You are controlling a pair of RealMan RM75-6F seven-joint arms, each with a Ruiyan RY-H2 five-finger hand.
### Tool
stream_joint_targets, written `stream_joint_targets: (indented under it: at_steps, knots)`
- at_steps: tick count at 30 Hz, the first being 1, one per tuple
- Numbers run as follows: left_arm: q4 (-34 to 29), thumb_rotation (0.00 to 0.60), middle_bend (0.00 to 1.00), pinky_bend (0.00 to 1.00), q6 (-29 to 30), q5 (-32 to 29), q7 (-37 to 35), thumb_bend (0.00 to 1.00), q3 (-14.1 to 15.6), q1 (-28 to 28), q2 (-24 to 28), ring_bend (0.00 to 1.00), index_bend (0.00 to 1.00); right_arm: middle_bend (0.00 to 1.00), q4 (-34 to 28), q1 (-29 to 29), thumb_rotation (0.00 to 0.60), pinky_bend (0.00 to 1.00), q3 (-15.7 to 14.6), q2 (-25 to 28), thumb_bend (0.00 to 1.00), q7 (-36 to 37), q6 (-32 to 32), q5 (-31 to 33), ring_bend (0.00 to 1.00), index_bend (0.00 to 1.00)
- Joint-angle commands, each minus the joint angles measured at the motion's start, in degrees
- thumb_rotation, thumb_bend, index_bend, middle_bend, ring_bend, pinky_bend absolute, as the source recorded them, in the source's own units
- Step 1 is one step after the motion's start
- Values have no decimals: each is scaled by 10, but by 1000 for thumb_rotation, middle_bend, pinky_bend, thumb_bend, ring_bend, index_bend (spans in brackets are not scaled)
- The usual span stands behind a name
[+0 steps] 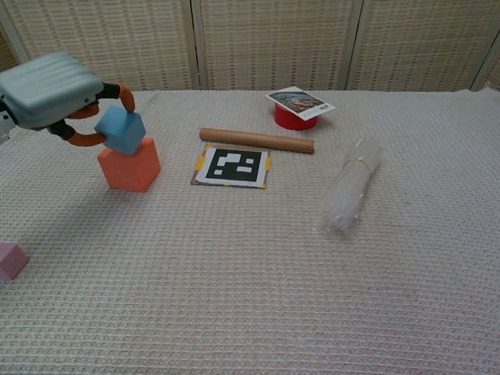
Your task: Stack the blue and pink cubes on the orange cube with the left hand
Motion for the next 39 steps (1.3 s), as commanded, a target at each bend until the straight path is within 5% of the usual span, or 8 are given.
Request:
stream_joint_targets:
  at_steps: [1, 34, 39]
  knots:
    - [0, 600, 1000, 1000, -4, -2, 0, 275, 0, 0, -1, 1000, 448, 0, 0, 0, 600, 0, 1, 0, 217, -1, -1, 1, 0, 0]
    - [-24, 600, 1000, 1000, -26, -23, 33, 281, -9, -2, 6, 1000, 264, 0, -3, -1, 600, 0, 1, 2, 217, 2, 3, 0, 0, 0]
    - [-78, 600, 1000, 1000, 2, -24, 10, 280, -8, 17, 32, 1000, 244, 0, -3, -2, 600, 0, 1, 4, 217, 6, 4, -1, 0, 0]
